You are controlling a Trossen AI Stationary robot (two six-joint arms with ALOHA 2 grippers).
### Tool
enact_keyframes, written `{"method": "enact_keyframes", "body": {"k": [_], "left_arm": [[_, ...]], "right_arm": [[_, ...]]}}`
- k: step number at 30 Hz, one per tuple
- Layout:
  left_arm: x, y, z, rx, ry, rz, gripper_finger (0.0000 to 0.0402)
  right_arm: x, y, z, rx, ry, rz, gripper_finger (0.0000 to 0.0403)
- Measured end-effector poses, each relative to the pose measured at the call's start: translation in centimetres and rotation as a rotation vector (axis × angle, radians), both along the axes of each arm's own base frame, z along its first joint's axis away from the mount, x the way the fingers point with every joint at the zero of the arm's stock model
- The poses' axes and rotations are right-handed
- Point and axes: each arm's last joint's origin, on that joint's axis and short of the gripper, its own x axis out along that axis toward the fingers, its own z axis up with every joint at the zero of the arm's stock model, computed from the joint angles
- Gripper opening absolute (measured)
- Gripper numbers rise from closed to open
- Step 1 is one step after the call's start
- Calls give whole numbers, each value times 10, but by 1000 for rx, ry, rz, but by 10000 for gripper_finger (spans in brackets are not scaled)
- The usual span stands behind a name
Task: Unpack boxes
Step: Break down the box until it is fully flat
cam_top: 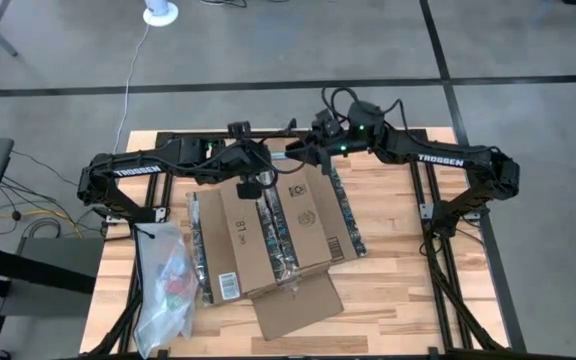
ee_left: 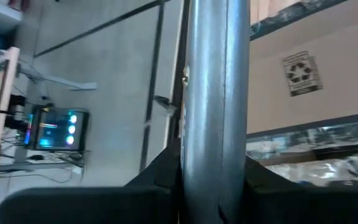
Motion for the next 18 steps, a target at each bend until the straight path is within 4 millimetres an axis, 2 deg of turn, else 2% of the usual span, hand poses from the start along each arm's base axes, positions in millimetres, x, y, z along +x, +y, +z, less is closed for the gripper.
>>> {"method": "enact_keyframes", "body": {"k": [7,10,18], "left_arm": [[2,1,1,35,-2,2,52],[4,2,3,59,-18,2,52],[8,-1,7,106,-46,-7,52]], "right_arm": [[0,0,2,-9,-24,3,246],[-1,-4,2,-13,-20,-21,258],[-3,-14,-4,-17,24,-56,260]]}}
